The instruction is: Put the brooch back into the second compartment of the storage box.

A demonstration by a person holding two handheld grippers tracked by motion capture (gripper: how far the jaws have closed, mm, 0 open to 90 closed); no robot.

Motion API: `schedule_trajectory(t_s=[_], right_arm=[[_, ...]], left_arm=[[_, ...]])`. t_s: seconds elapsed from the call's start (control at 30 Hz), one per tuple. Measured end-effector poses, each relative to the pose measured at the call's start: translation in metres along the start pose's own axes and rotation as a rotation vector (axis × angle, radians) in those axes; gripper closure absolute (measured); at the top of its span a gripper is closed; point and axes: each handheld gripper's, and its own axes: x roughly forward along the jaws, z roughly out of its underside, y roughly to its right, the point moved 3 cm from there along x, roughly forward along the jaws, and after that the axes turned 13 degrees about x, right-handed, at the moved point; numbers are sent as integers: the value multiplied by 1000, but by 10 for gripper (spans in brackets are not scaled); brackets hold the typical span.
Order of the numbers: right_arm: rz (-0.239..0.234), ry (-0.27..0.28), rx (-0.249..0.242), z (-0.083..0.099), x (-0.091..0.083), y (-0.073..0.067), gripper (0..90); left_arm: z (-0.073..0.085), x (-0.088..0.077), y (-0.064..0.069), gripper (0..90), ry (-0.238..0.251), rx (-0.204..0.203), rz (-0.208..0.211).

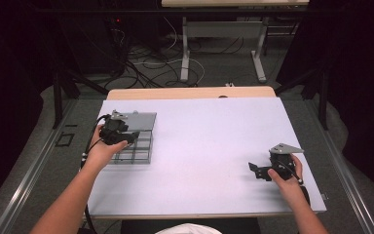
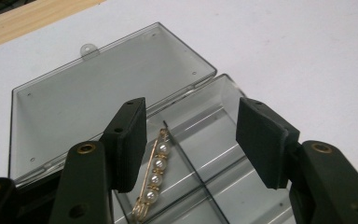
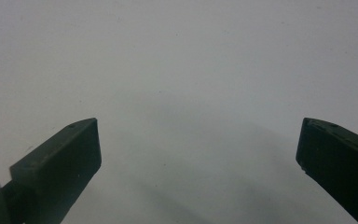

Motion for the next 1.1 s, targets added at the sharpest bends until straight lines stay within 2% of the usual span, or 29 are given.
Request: schedule_trajectory(t_s=[0.23,0.37,0.4,0.43,0.47,0.57,0.83,0.97,1.1], right_arm=[[3,1,-2,0,0,0,0],[2,1,-2,0,0,0,0],[3,1,-3,0,0,0,0],[3,1,-3,0,0,0,0],[3,1,-2,0,0,0,0],[3,0,-1,0,0,0,0],[4,3,-3,0,-1,0,0],[1,2,-4,0,-1,0,0],[1,4,-5,0,-1,0,0]], left_arm=[[-5,-5,12,432,6,27,24],[-7,-6,20,422,47,5,40],[-7,-7,21,414,42,0,54],[-8,-6,24,398,68,-13,50],[-8,-7,26,366,60,-7,58],[-9,-7,32,340,75,-13,66],[-12,-8,46,195,118,-40,97],[-12,-9,52,160,137,-41,110],[-10,-10,60,123,164,-77,134]])
